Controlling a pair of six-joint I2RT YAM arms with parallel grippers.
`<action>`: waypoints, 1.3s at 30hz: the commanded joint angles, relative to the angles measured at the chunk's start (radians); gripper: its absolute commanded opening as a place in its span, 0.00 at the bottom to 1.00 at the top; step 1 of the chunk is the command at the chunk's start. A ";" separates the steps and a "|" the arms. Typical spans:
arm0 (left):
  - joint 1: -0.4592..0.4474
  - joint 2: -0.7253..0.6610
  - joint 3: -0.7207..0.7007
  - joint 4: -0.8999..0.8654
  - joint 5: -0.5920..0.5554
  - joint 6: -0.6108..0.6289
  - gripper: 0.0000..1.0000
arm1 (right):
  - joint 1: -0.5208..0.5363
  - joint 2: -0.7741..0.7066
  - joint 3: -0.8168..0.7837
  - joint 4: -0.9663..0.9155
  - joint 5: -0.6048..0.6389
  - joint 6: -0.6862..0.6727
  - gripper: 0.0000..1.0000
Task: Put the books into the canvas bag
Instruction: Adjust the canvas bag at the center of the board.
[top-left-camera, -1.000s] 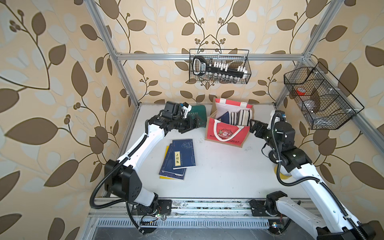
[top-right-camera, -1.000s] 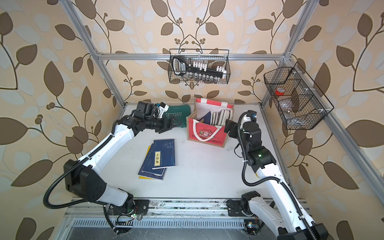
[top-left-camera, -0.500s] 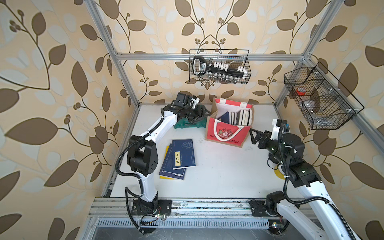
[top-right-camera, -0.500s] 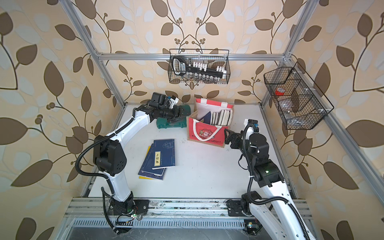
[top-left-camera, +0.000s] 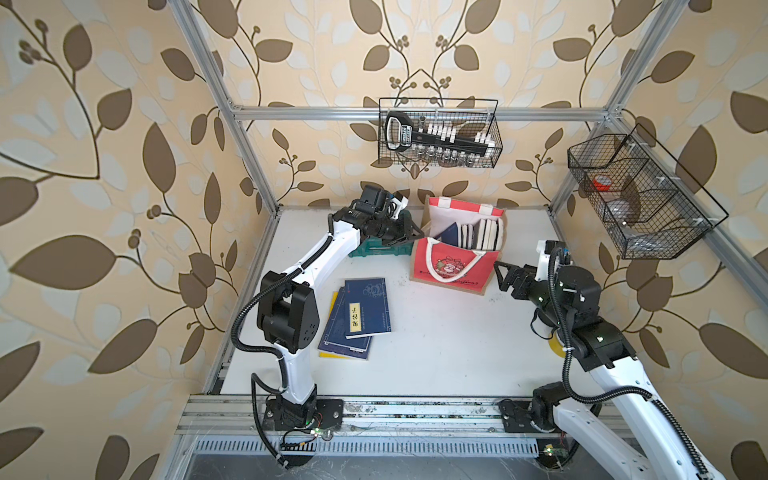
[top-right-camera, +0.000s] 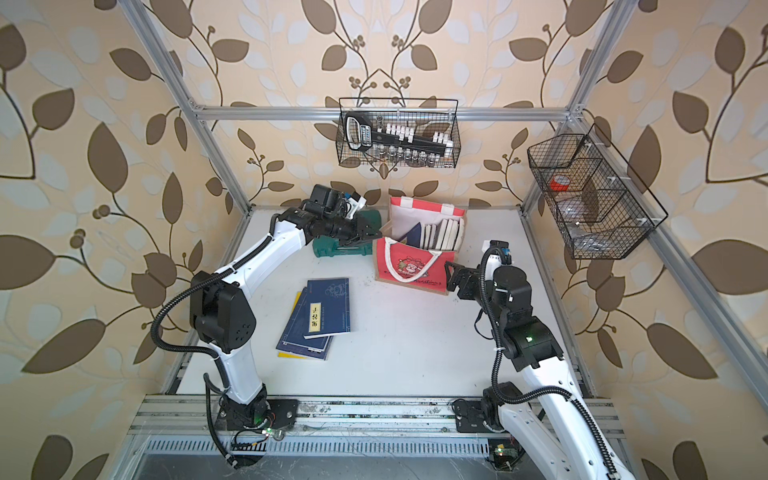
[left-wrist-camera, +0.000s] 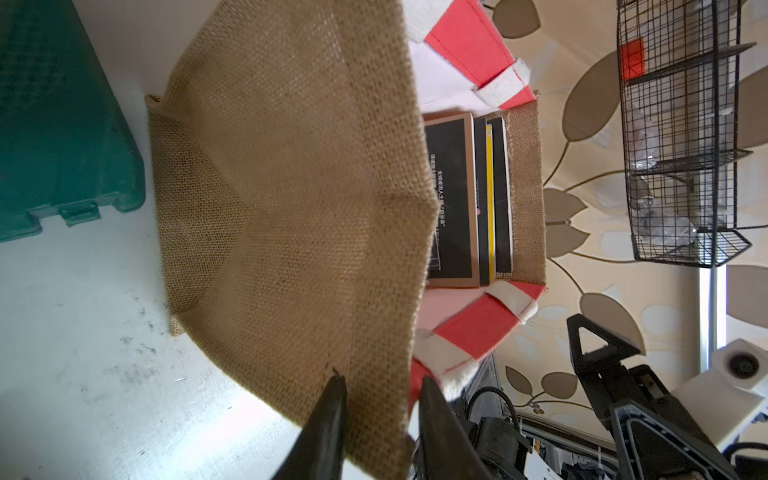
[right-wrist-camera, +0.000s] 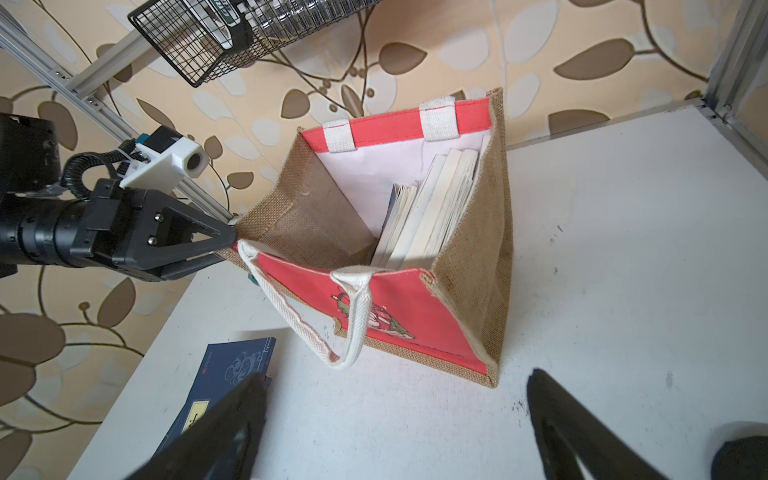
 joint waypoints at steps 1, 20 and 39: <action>-0.019 -0.003 0.037 -0.078 -0.084 0.030 0.17 | 0.000 -0.008 -0.009 0.016 -0.015 0.002 0.95; -0.196 -0.191 -0.137 -0.048 -0.096 0.001 0.00 | -0.011 0.010 0.099 -0.039 -0.041 -0.042 0.99; -0.129 -0.414 -0.293 -0.099 -0.163 0.059 0.99 | 0.085 0.107 0.077 0.066 -0.464 -0.071 0.99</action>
